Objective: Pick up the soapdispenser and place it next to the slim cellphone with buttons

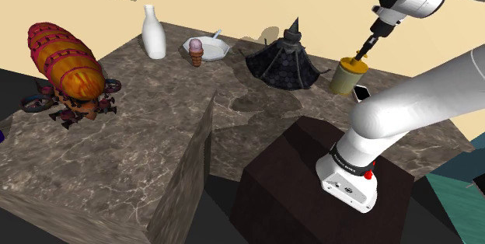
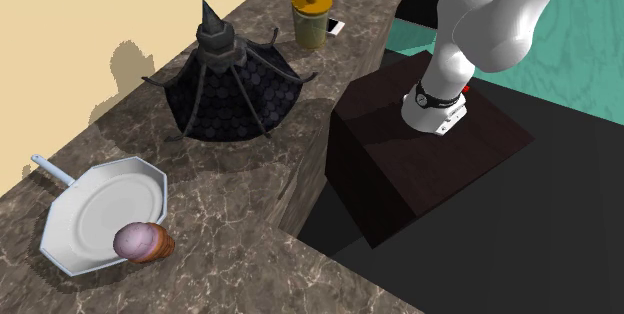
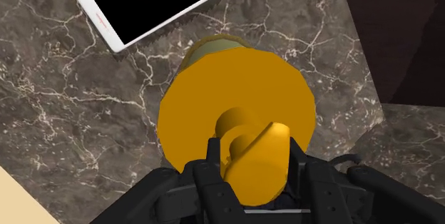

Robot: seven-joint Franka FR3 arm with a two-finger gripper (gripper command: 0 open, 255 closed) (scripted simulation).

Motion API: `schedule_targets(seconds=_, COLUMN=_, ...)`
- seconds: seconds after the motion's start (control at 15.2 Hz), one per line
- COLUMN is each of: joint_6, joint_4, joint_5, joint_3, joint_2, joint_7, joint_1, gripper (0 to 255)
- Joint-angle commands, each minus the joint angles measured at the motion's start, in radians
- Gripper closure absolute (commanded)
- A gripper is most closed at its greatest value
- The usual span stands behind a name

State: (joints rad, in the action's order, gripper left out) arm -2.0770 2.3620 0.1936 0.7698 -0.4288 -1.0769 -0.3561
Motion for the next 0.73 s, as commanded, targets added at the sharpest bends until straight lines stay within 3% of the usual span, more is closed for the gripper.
schedule_targets(seconds=0.0, joint_6=-0.030, joint_4=0.022, joint_5=-0.001, joint_3=0.008, joint_2=0.008, joint_7=-0.003, joint_1=0.002, gripper=255)
schedule_targets(seconds=0.26, joint_6=-0.082, joint_4=0.052, joint_5=-0.007, joint_3=0.028, joint_2=0.031, joint_7=-0.015, joint_1=0.009, gripper=255)
schedule_targets(seconds=0.66, joint_6=-0.082, joint_4=0.052, joint_5=-0.007, joint_3=0.028, joint_2=0.031, joint_7=-0.015, joint_1=0.009, gripper=255)
